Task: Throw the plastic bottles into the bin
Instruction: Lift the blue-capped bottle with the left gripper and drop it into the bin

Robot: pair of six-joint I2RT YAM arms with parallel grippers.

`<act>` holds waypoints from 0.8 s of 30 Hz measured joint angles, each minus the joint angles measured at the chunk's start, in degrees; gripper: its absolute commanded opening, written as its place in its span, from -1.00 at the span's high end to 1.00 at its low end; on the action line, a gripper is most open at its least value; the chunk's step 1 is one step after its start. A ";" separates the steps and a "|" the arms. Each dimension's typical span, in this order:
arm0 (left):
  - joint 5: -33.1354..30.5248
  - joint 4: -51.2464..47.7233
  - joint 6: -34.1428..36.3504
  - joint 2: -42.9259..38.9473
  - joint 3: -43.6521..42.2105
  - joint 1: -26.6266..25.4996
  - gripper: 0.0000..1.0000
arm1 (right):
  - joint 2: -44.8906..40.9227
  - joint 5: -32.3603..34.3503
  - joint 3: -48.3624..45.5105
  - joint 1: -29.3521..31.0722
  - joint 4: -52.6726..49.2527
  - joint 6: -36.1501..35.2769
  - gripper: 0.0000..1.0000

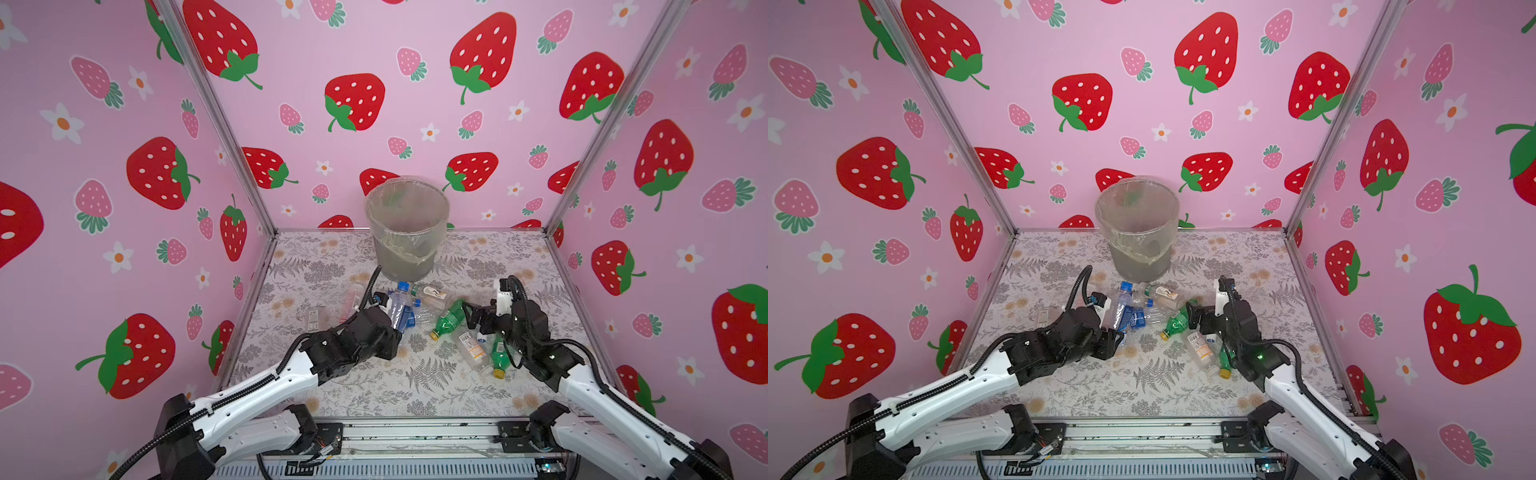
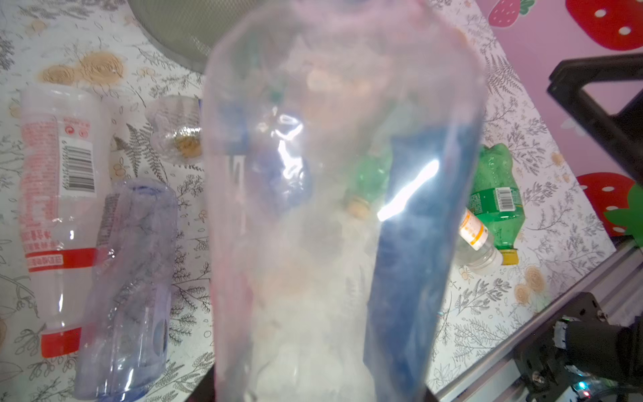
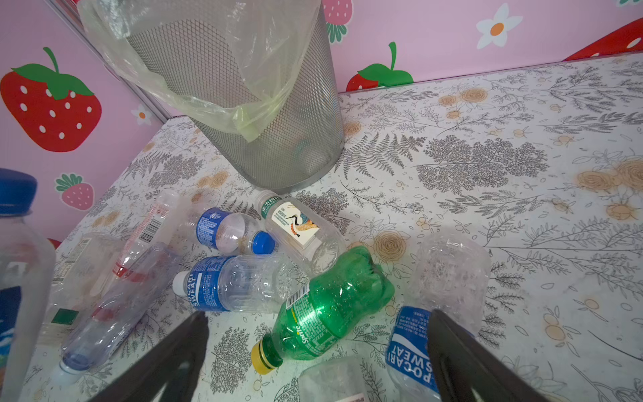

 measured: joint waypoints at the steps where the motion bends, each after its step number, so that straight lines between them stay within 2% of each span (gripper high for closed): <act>1: -0.28 0.13 0.26 0.02 0.17 0.00 -0.09 | -0.02 0.00 -0.11 0.00 0.02 0.00 -0.99; 10: -4.63 2.91 3.89 -1.68 0.72 0.02 -0.07 | -0.02 0.04 -1.16 0.00 -0.02 0.00 -0.99; 18: -6.62 11.32 8.74 -7.34 0.70 0.07 -0.07 | -0.02 0.17 -1.16 0.00 0.00 -0.02 -0.99; 24: -8.09 16.31 12.83 -7.80 0.70 0.48 -0.07 | 0.50 0.28 -1.16 0.00 0.04 -0.02 -0.99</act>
